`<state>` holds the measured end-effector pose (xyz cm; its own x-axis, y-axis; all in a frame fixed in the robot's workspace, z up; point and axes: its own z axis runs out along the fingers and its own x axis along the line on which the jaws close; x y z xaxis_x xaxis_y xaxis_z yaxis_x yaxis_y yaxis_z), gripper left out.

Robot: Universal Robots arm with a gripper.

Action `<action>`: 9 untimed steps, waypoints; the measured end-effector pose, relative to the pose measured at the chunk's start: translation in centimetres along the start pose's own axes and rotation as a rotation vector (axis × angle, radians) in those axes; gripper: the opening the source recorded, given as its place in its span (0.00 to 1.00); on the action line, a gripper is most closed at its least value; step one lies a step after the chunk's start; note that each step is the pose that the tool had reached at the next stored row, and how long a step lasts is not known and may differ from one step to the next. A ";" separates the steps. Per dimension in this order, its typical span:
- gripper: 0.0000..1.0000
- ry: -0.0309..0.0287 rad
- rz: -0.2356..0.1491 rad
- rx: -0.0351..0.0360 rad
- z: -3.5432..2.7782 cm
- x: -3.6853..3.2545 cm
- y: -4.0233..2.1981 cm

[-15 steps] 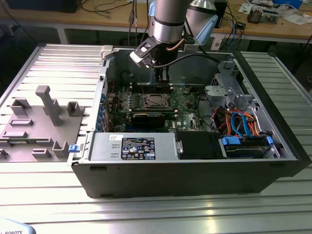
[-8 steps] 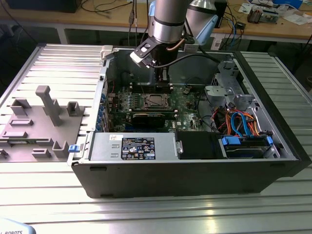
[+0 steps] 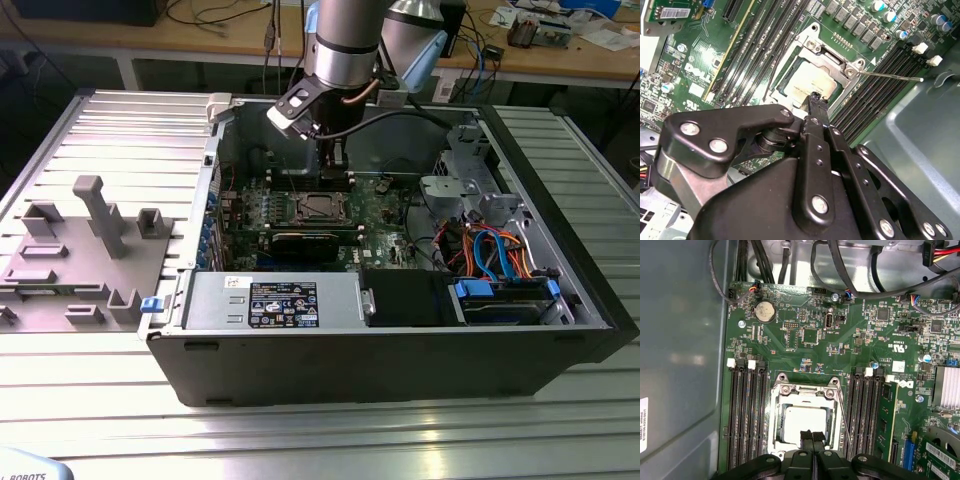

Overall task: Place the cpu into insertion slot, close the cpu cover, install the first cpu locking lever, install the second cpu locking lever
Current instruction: 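Install the first cpu locking lever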

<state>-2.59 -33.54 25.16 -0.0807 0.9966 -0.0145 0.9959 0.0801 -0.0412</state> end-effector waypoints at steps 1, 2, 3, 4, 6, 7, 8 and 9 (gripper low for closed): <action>0.11 -0.0001 -0.001 0.0000 0.00 0.00 0.00; 0.11 -0.0001 -0.002 0.0000 0.00 0.00 0.00; 0.11 -0.0001 -0.002 0.0000 0.00 0.00 0.00; 0.11 -0.0001 -0.003 0.0000 0.00 0.00 0.00; 0.11 -0.0001 -0.005 0.0000 0.00 0.00 0.00; 0.11 -0.0002 -0.006 0.0000 0.00 0.00 0.00; 0.11 -0.0003 -0.007 -0.0001 0.00 0.00 0.00; 0.11 -0.0003 -0.008 -0.0001 0.00 0.00 0.00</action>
<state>-2.59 -33.54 25.16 -0.0887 0.9960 -0.0145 0.9953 0.0880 -0.0412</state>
